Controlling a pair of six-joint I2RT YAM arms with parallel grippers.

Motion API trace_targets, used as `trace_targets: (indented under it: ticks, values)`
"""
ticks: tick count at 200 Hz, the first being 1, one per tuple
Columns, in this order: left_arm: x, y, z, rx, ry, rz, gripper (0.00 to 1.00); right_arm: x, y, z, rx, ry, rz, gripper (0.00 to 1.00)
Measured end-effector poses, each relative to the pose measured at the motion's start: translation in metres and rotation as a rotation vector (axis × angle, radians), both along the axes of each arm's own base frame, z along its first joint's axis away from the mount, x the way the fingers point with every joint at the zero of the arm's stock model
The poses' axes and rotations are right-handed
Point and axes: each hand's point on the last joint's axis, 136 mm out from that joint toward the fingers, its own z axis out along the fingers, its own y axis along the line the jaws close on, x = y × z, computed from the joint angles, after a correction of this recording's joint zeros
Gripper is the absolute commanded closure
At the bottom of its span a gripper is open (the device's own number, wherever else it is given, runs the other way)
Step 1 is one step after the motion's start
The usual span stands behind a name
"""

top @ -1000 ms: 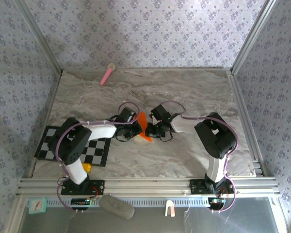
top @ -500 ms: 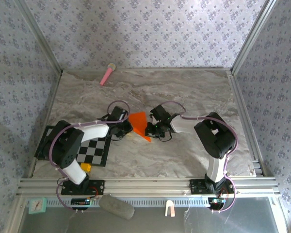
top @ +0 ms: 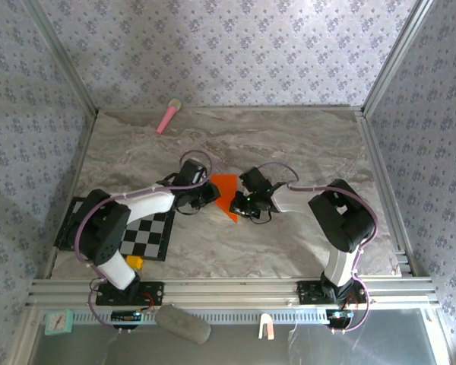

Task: Fold a paper plane with a square sheet of paper (pick it up from the middle)
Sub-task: Third fold the triangle at the center of the table.

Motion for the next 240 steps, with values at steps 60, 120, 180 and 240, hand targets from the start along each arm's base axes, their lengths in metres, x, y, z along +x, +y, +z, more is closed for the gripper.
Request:
trace_targets:
  ticks: [60, 120, 180, 240]
  values:
    - [0.009, -0.008, -0.032, 0.04, 0.054, -0.012, 0.89, 0.001, 0.0, 0.001, 0.025, 0.012, -0.024, 0.86]
    - [0.012, -0.001, -0.038, 0.06, 0.057, -0.002, 0.99, 0.004, -0.003, 0.013, 0.027, -0.073, 0.057, 0.86]
    - [0.013, 0.0, -0.039, 0.062, 0.044, -0.025, 1.0, 0.001, 0.012, 0.021, 0.071, -0.113, 0.201, 0.98]
    - [0.013, -0.002, -0.039, 0.058, 0.041, -0.041, 1.0, 0.003, 0.019, 0.006, 0.05, -0.081, 0.255, 0.99]
